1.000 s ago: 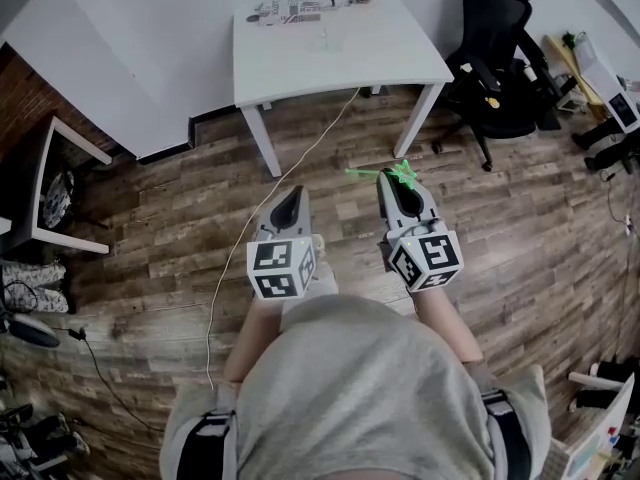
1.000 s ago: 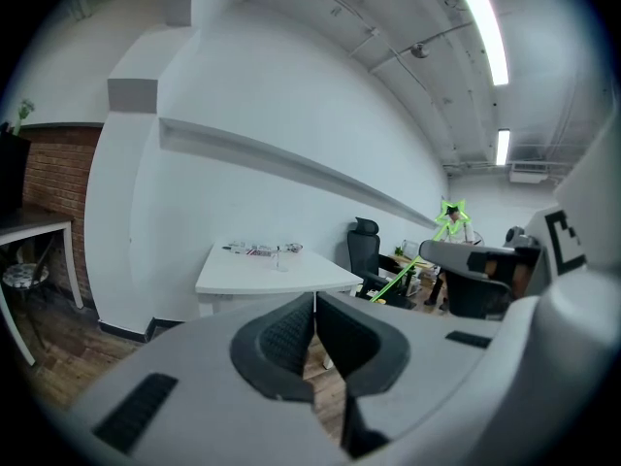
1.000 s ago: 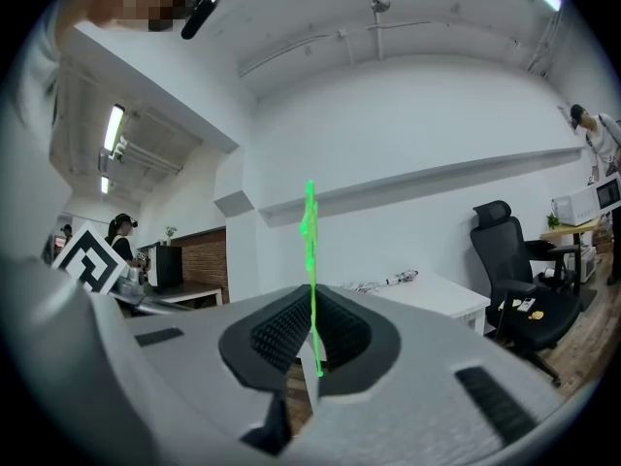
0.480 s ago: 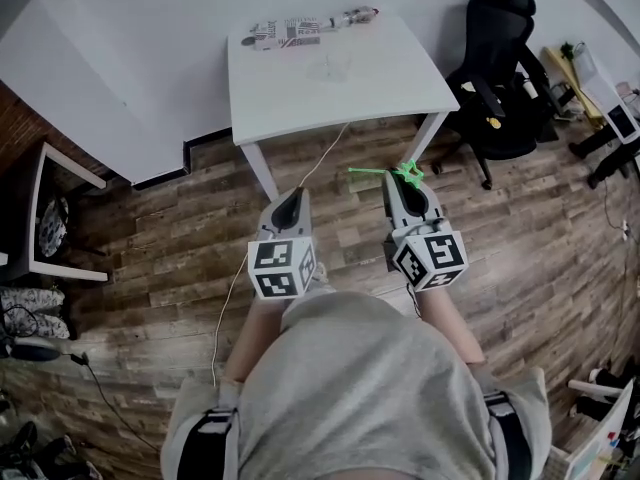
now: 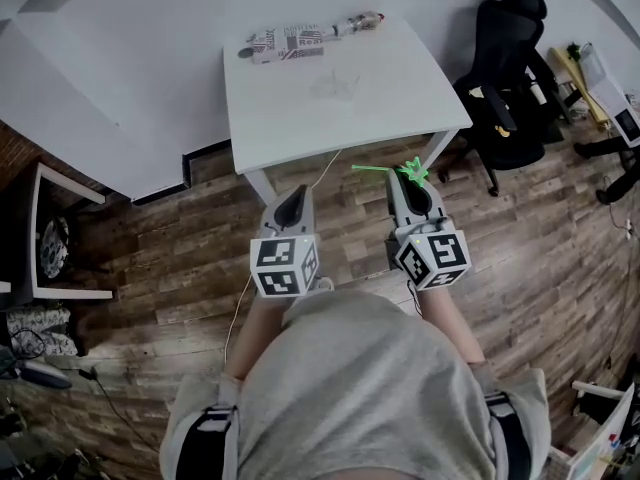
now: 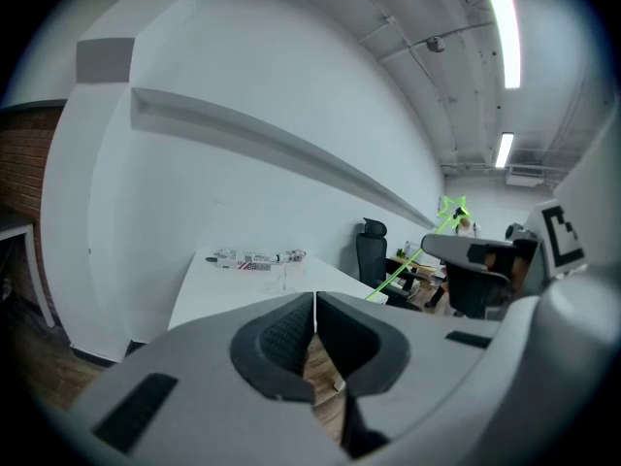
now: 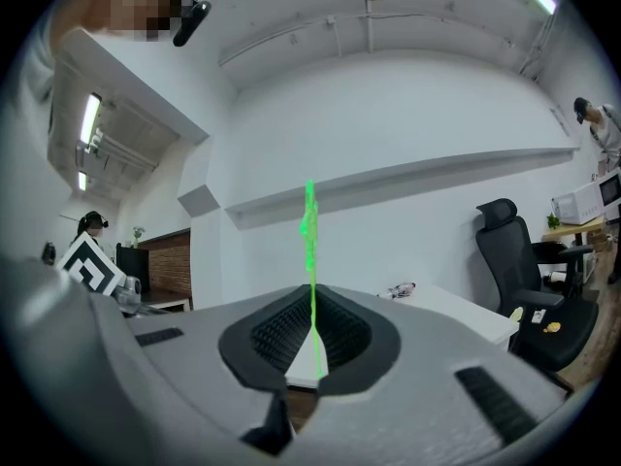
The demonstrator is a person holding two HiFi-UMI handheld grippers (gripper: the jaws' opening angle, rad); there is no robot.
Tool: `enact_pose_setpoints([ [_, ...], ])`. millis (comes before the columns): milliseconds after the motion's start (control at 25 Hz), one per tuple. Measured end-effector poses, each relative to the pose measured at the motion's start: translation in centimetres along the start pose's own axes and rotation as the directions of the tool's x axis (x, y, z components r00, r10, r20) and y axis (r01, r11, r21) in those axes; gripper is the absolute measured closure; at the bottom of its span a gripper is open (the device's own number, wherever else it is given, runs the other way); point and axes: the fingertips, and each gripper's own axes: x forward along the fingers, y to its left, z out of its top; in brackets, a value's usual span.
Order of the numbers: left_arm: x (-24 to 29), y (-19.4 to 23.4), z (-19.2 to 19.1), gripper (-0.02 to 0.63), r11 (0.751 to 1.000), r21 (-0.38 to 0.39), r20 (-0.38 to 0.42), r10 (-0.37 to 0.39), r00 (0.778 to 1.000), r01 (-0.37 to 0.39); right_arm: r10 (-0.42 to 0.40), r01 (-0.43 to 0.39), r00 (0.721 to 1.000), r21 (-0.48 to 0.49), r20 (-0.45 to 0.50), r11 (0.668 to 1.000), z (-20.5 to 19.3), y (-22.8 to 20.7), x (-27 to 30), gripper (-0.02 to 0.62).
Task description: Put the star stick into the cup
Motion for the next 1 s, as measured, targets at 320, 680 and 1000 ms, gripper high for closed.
enact_pose_setpoints([
  [320,5.8,3.2,1.1,0.597,1.000,0.014,-0.025,-0.027,0.999,0.027,-0.026,0.026,1.000,0.013,-0.006,1.000,-1.1,-2.3,6.4,0.588],
  [680,10.9,5.6,1.8,0.597,0.998,0.023,-0.052,-0.053,0.997,0.054,-0.050,0.050,0.999,0.019,-0.018,0.999,-1.9,-4.5,11.6,0.588],
  [1000,14.1,6.5,2.4,0.597,0.998,0.019,-0.076,-0.052,0.996,0.053,-0.046,0.047,0.998,0.011,-0.032,0.999,-1.6,-6.6,14.7,0.586],
])
